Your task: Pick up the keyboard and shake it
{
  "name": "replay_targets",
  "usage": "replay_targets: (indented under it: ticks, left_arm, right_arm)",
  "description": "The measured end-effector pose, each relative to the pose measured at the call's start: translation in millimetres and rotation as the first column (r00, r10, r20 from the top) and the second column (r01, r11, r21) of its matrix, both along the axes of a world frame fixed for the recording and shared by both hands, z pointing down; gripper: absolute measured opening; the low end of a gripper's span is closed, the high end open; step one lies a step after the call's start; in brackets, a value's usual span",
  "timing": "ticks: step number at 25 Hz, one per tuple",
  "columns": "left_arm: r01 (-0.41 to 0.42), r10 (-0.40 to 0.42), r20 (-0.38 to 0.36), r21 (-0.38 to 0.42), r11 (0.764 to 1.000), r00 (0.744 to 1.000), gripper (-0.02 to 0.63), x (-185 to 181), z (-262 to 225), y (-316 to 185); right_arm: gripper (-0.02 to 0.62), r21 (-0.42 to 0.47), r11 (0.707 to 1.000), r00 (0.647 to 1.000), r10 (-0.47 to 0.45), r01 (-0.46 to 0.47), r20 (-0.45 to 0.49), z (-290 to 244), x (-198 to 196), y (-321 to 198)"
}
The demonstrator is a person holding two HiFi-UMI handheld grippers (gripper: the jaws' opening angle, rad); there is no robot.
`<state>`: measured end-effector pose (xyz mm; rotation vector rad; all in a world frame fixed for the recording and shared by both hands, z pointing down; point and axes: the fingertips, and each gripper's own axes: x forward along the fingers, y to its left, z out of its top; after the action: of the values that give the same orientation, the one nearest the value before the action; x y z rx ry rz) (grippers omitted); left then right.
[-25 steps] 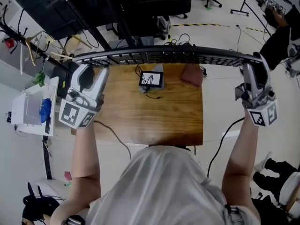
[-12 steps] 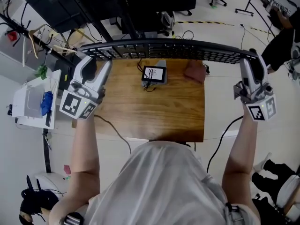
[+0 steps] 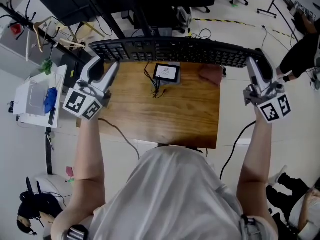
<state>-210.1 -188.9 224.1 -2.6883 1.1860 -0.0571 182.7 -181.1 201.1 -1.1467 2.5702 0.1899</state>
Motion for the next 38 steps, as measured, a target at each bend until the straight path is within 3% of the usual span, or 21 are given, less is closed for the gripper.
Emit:
replay_targets:
  ticks: [11, 18, 28, 35, 38]
  left_arm:
    - [0.092, -0.090, 0.015, -0.187, 0.978, 0.996, 0.152, -26, 54, 25]
    - [0.139, -0.133, 0.042, -0.390, 0.910, 0.990, 0.152, -37, 116, 45]
    - [0.111, -0.128, 0.017, -0.625, 0.773, 0.992, 0.152, -5, 221, 74]
    - [0.053, -0.100, -0.014, -0.767, 0.639, 0.995, 0.152, 25, 301, 93]
    - [0.035, -0.092, -0.021, -0.821, 0.571, 0.996, 0.152, 30, 330, 104]
  right_arm:
    - [0.175, -0.208, 0.973, 0.995, -0.093, 0.096, 0.022, 63, -29, -18]
    - [0.175, -0.409, 0.900, 0.989, -0.139, 0.148, 0.051, 137, -43, -21]
    - [0.175, -0.635, 0.764, 0.992, -0.125, 0.117, 0.032, 235, -12, 2]
    - [0.175, -0.774, 0.630, 0.995, -0.100, 0.069, 0.008, 307, 18, 27]
    - [0.175, -0.824, 0.564, 0.995, -0.095, 0.057, 0.003, 335, 23, 40]
